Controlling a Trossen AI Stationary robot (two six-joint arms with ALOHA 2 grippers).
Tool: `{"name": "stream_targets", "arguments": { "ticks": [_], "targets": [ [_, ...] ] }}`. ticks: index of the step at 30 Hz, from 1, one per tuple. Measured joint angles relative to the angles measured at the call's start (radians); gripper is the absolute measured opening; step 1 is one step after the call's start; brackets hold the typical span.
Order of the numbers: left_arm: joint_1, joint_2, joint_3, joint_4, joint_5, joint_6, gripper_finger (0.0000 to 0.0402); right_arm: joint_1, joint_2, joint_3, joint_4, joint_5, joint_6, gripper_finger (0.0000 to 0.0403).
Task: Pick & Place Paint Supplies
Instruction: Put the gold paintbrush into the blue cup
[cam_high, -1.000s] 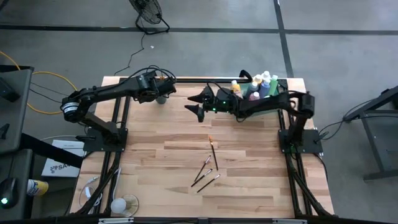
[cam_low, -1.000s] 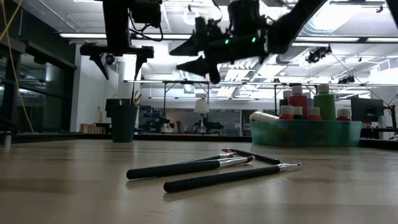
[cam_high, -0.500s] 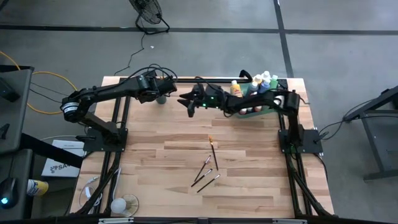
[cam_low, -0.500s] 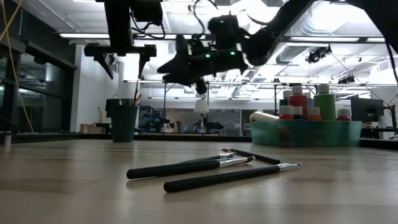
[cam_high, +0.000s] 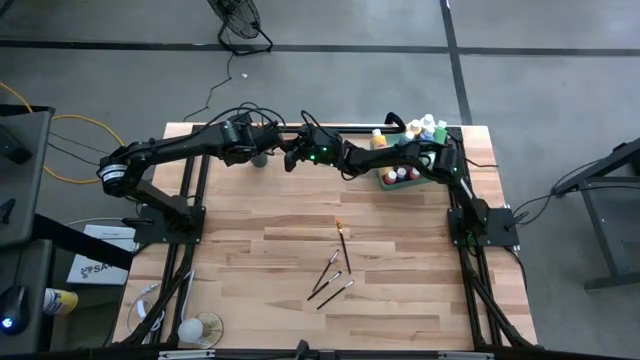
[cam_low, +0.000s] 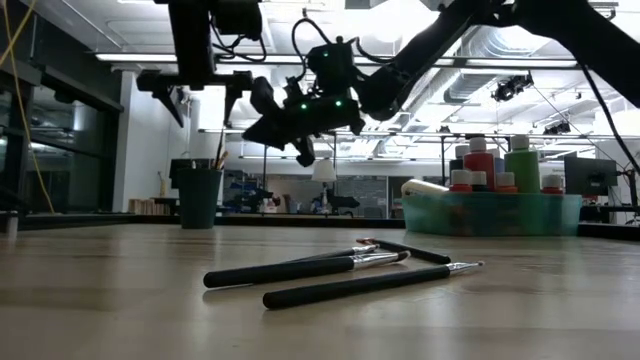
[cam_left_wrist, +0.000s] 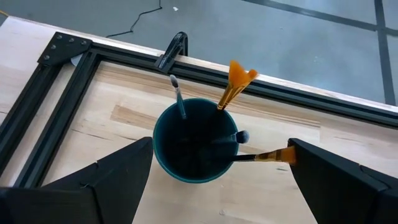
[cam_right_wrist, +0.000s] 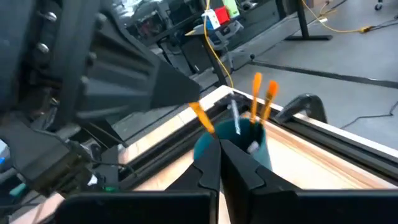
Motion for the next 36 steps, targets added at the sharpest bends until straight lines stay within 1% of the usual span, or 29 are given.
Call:
{"name": "stream_targets", "arguments": {
  "ticks": [3, 6, 10, 15, 19, 22, 25, 30, 32, 36],
  "targets": [
    [0.000, 0.000, 0.000, 0.007, 0.001, 0.000, 0.0363, 0.004, 0.014, 0.029, -0.003, -0.004, 0.011, 0.0002],
    [0.000, 0.000, 0.000, 0.007, 0.002, -0.001, 0.0363, 0.010, 0.019, 0.043, 0.002, 0.032, 0.011, 0.0002],
    [0.000, 0.000, 0.000, 0.007, -0.002, 0.000, 0.0363, 0.011, 0.025, 0.052, 0.002, 0.053, 0.032, 0.0002],
    [0.000, 0.000, 0.000, 0.018, -0.002, -0.011, 0.0363, 0.021, 0.053, 0.053, 0.043, 0.083, 0.131, 0.0002],
    [0.000, 0.000, 0.000, 0.053, 0.001, 0.002, 0.0363, 0.030, 0.061, 0.053, 0.053, 0.138, 0.221, 0.0002],
    [0.000, 0.000, 0.000, 0.076, 0.002, 0.011, 0.0363, 0.032, 0.061, 0.053, 0.059, 0.167, 0.225, 0.0002],
    [0.000, 0.000, 0.000, 0.092, 0.004, 0.018, 0.0363, 0.031, 0.061, 0.053, 0.068, 0.173, 0.233, 0.0002],
    [0.000, 0.000, 0.000, 0.104, 0.031, 0.019, 0.0363, 0.029, 0.061, 0.053, 0.068, 0.197, 0.216, 0.0002],
    [0.000, 0.000, 0.000, 0.111, 0.043, 0.019, 0.0363, 0.024, 0.061, 0.053, 0.071, 0.189, 0.210, 0.0002],
    [0.000, 0.000, 0.000, 0.112, 0.050, 0.019, 0.0363, 0.014, 0.076, 0.060, 0.106, 0.117, 0.179, 0.0002]
  ]
}}
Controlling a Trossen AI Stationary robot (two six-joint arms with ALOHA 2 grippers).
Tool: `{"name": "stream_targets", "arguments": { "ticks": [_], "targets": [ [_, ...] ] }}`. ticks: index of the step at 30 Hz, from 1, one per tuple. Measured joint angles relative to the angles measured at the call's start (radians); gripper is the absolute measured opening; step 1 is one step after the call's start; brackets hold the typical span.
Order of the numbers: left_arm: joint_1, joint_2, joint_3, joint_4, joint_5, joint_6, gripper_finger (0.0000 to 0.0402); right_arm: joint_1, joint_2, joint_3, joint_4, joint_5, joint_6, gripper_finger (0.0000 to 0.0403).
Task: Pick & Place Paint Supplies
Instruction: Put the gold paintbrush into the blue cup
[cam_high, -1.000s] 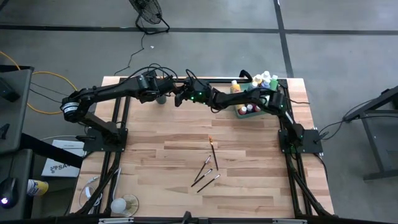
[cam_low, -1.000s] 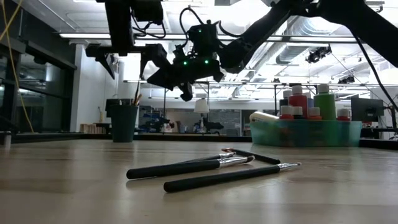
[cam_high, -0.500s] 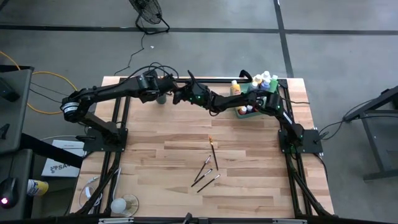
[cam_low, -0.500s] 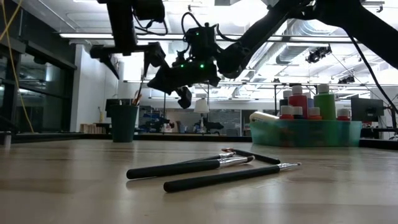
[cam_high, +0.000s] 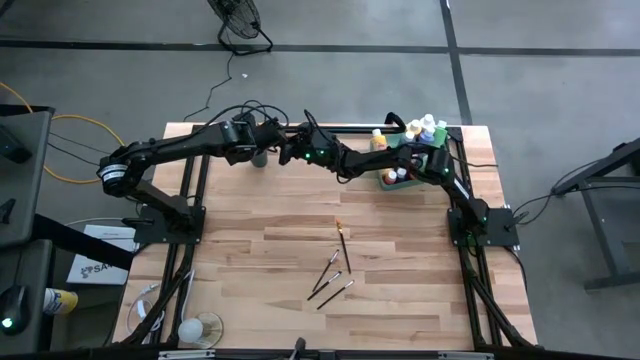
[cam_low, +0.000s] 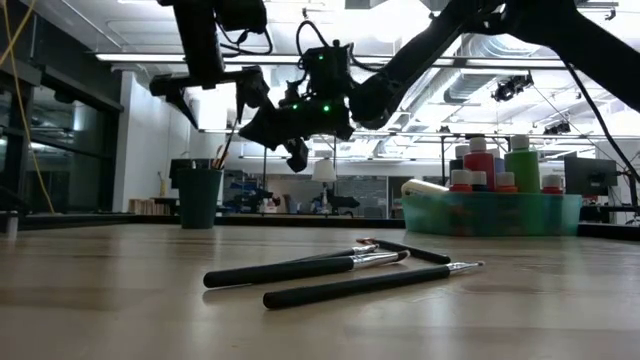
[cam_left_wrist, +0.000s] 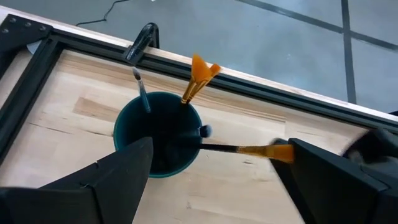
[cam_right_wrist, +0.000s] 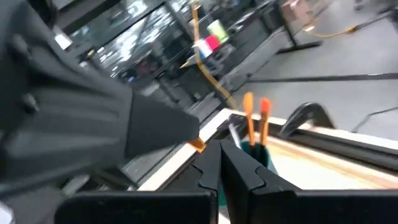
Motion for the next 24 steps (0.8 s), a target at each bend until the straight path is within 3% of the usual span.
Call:
{"name": "stream_targets", "arguments": {
  "ticks": [6, 16, 24],
  "targets": [
    [0.000, 0.000, 0.000, 0.011, 0.020, 0.025, 0.0363, -0.006, 0.053, 0.061, 0.000, -0.131, -0.025, 0.0002],
    [0.000, -0.015, 0.006, 0.006, 0.019, 0.082, 0.0363, -0.018, 0.033, 0.070, -0.058, -0.132, -0.044, 0.0002],
    [0.000, -0.108, 0.048, 0.015, -0.073, 0.190, 0.0363, -0.019, -0.093, 0.069, -0.225, -0.154, -0.171, 0.0002]
  ]
}}
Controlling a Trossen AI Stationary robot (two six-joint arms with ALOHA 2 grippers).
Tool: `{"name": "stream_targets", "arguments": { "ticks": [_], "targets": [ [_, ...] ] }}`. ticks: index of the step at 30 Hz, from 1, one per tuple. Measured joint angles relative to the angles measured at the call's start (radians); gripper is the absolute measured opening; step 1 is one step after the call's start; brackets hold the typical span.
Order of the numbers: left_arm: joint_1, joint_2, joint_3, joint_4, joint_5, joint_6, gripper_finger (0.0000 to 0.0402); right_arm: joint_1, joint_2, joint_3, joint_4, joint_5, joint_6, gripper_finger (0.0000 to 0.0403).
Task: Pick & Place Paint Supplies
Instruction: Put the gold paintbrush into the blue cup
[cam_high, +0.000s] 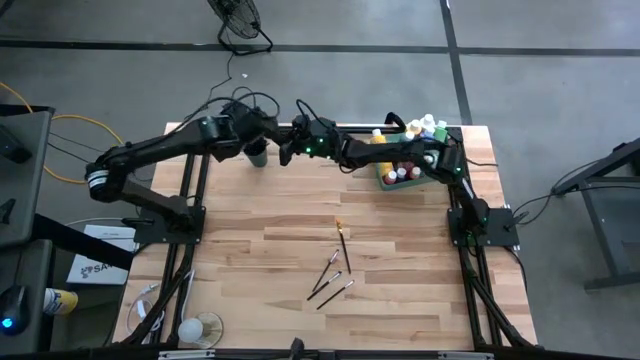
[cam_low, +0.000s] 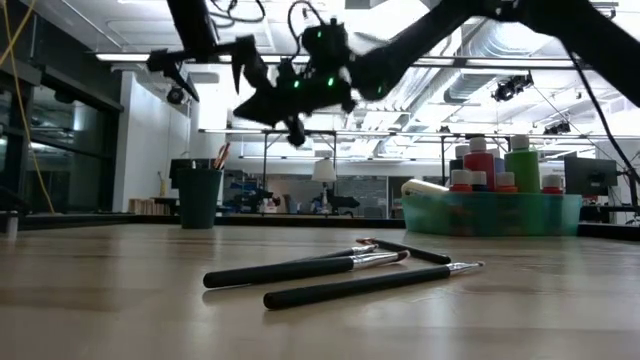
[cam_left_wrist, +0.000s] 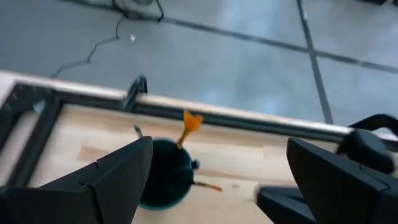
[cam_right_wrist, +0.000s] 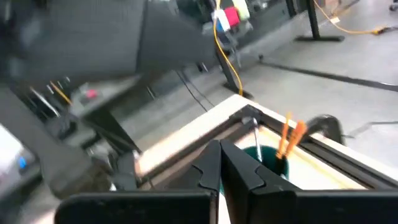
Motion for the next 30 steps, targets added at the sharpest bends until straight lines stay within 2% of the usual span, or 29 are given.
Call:
{"name": "stream_targets", "arguments": {
  "ticks": [5, 9, 16, 20, 25, 30],
  "targets": [
    [-0.005, -0.068, 0.003, 0.001, -0.016, 0.144, 0.0363, 0.000, -0.135, -0.001, -0.279, 0.006, -0.140, 0.0002],
    [-0.049, -0.124, 0.003, -0.001, -0.020, 0.283, 0.0363, 0.000, -0.263, -0.001, -0.497, 0.002, -0.240, 0.0002],
    [-0.203, -0.229, 0.002, 0.014, -0.018, 0.494, 0.0363, 0.000, -0.484, -0.001, -0.866, 0.001, -0.317, 0.0002],
    [-0.322, -0.297, 0.002, 0.055, 0.046, 0.642, 0.0363, 0.000, -0.585, -0.001, -1.031, 0.002, -0.319, 0.0002],
    [-0.437, -0.381, 0.002, 0.168, 0.195, 0.826, 0.0363, 0.002, -0.659, -0.001, -1.155, 0.005, -0.310, 0.0002],
    [-0.487, -0.418, 0.001, 0.171, 0.218, 0.899, 0.0363, 0.018, -0.681, -0.001, -1.338, -0.001, -0.231, 0.0002]
  ]
}}
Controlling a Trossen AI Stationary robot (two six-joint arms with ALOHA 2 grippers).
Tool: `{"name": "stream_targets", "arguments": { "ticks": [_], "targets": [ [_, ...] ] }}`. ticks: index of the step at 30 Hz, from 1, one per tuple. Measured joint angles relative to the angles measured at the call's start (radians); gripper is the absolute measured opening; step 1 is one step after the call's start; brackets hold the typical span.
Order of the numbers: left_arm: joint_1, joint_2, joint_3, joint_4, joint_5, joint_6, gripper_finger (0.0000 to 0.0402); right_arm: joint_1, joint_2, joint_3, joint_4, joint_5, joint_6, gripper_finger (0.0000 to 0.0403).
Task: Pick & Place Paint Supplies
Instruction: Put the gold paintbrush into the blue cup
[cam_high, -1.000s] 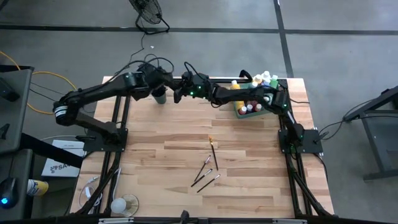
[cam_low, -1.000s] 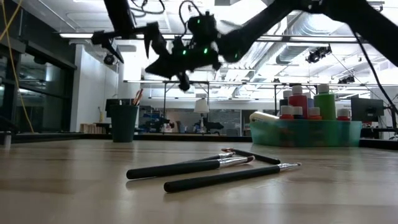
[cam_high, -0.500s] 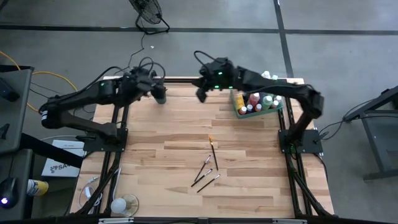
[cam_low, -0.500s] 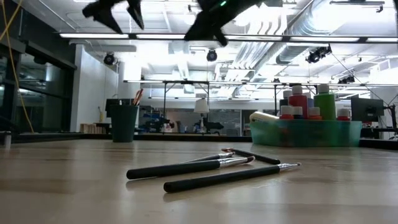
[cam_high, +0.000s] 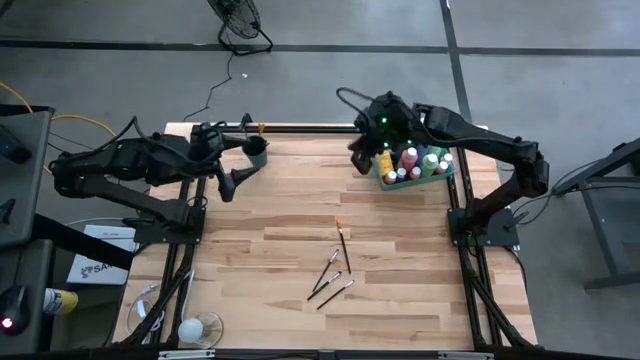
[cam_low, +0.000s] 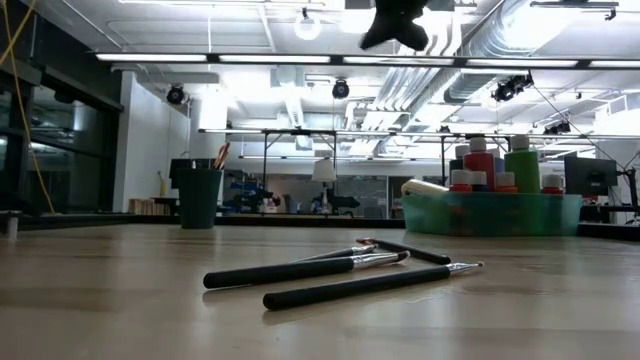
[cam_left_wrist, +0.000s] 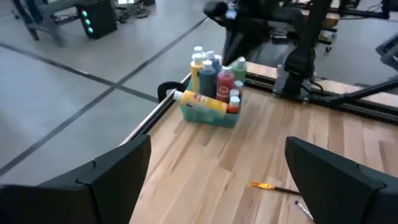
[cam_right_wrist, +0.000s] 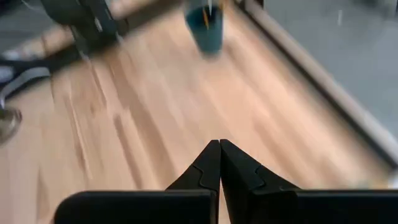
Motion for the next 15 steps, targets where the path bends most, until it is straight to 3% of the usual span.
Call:
{"name": "stream_targets", "arguments": {
  "ticks": [4, 8, 15],
  "targets": [
    [0.002, -0.003, -0.001, -0.048, 0.002, 0.011, 0.0363, 0.041, 0.003, 0.000, -0.202, 0.007, 0.145, 0.0004],
    [0.003, -0.018, -0.072, -0.021, 0.020, 0.038, 0.0363, 0.118, 0.021, -0.002, -0.324, 0.081, 0.324, 0.0024],
    [0.002, -0.147, -0.344, 0.218, 0.130, 0.034, 0.0363, 0.239, 0.050, -0.083, -0.319, 0.088, 0.621, 0.0123]
  ]
}}
